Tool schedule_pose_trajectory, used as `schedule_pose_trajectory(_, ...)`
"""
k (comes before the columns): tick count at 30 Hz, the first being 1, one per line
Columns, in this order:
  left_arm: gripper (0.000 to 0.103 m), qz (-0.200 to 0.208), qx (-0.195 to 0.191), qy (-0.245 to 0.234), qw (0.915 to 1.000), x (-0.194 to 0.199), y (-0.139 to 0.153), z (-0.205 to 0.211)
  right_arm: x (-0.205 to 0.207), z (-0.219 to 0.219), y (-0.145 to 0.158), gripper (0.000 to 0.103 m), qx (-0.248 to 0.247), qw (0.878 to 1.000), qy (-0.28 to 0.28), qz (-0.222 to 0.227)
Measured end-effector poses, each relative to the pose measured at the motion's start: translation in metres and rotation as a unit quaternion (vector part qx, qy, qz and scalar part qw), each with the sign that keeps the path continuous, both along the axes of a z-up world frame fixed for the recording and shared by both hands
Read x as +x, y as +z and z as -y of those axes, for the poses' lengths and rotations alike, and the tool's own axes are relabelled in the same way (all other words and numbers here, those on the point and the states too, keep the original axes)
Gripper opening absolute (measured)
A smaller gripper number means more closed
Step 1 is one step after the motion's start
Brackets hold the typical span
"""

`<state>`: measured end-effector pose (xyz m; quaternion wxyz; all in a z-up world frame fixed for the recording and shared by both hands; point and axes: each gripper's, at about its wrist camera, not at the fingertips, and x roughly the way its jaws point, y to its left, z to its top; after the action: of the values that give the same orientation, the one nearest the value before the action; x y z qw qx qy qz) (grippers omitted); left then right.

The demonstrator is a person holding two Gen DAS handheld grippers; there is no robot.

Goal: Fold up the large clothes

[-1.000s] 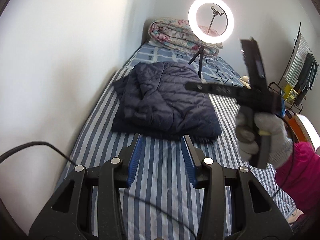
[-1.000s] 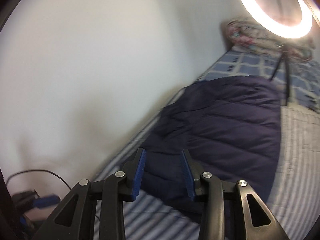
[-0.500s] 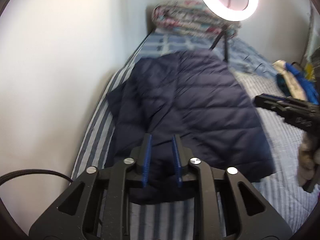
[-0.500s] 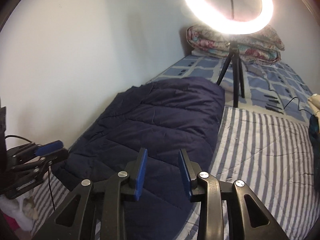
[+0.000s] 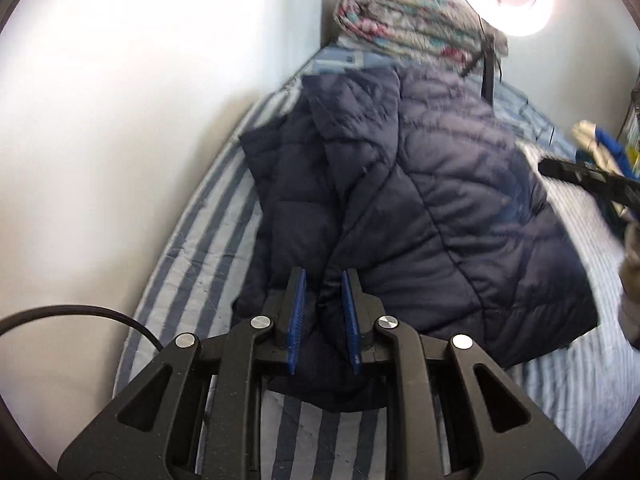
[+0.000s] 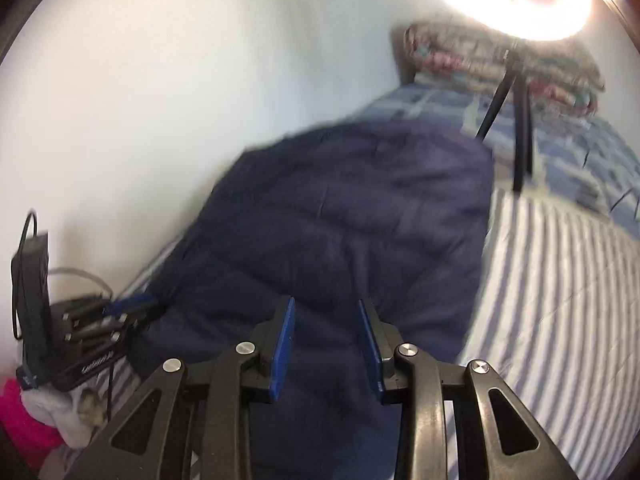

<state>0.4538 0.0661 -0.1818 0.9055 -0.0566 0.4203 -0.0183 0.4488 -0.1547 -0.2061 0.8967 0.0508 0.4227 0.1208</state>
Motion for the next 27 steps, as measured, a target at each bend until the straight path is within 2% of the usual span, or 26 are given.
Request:
schedule_pose_trajectory(2,0.018,0.024,-0.021,0.005,0.9995,-0.006,0.015,-0.008,0.021,0.014,0.008,0.033,-0.011,1.0,-0.012,0.011)
schedule_pose_trajectory(4,0.019,0.044,-0.023,-0.005,0.9988,-0.009,0.028,-0.01,0.046,0.026,0.009,0.033,-0.026,0.999,-0.021,0.015)
schedule_pose_trajectory(5,0.023,0.05,-0.022,-0.011,0.9984,-0.009,0.033,-0.009,0.061,0.03,0.007,0.033,-0.032,0.999,-0.021,0.016)
schedule_pose_trajectory(6,0.029,0.055,-0.027,-0.014,0.998,-0.008,0.036,-0.009,0.075,0.033,0.004,0.033,-0.04,0.999,-0.019,0.016)
schedule_pose_trajectory(7,0.047,0.061,-0.034,-0.017,0.9974,-0.007,0.039,-0.009,0.085,0.034,0.001,0.033,-0.049,0.998,-0.022,0.018)
schedule_pose_trajectory(8,0.055,0.069,-0.045,-0.018,0.9964,-0.009,0.041,-0.011,0.096,0.035,-0.002,0.033,-0.06,0.998,-0.026,0.022)
schedule_pose_trajectory(11,0.055,0.071,-0.056,-0.028,0.9956,-0.009,0.04,-0.012,0.125,0.037,-0.014,0.036,-0.075,0.996,-0.037,0.026)
schedule_pose_trajectory(17,0.055,0.048,-0.101,-0.027,0.9933,-0.003,0.03,-0.024,0.155,0.033,-0.061,0.036,-0.1,0.994,-0.037,-0.039)
schedule_pose_trajectory(20,0.059,0.039,-0.101,-0.022,0.9938,-0.001,0.026,-0.027,0.147,0.035,-0.053,0.037,-0.103,0.993,-0.04,-0.037)
schedule_pose_trajectory(21,0.061,0.036,-0.103,-0.025,0.9937,0.0,0.026,-0.027,0.14,0.039,-0.045,0.045,-0.088,0.995,-0.039,-0.032)
schedule_pose_trajectory(22,0.063,0.036,-0.105,-0.025,0.9935,0.0,0.027,-0.028,0.133,0.044,-0.038,0.06,-0.075,0.996,-0.042,-0.026)
schedule_pose_trajectory(24,0.068,0.035,-0.12,-0.021,0.992,0.0,0.028,-0.032,0.107,0.057,-0.022,0.08,-0.041,0.997,-0.058,-0.016)
schedule_pose_trajectory(27,0.07,0.022,-0.148,-0.017,0.9887,0.005,0.027,-0.037,0.065,0.078,-0.012,0.081,0.038,0.998,-0.05,-0.03)
